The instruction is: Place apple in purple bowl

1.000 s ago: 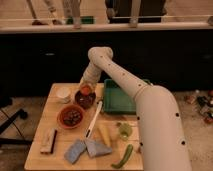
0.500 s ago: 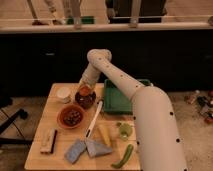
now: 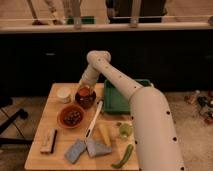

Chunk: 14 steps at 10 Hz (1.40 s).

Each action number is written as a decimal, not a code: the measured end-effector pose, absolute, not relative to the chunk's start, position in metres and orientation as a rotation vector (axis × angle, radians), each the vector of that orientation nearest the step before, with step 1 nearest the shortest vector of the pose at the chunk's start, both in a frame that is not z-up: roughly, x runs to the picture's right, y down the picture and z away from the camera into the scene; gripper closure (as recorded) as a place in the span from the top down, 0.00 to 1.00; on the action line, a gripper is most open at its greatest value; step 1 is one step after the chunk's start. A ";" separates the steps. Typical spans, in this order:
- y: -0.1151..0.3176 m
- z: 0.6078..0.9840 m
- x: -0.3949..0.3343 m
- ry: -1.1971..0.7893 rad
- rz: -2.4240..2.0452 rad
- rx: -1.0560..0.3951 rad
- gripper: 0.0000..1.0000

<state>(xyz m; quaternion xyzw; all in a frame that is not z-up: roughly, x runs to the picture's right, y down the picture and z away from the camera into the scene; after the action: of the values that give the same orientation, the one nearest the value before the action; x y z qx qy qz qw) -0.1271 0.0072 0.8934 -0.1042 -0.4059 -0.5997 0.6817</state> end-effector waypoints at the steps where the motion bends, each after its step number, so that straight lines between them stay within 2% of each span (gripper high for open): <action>1: 0.007 0.892 -0.129 -0.915 -1.347 -0.229 0.00; 11: 0.004 0.886 -0.122 -0.875 -1.324 -0.222 0.01; 12: 0.004 0.886 -0.121 -0.872 -1.323 -0.225 0.07; 14: 0.003 0.886 -0.120 -0.868 -1.316 -0.226 0.28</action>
<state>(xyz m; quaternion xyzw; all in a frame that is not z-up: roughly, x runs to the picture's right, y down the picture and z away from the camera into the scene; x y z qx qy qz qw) -0.1203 0.0033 0.8861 -0.1015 -0.3896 -0.5908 0.6992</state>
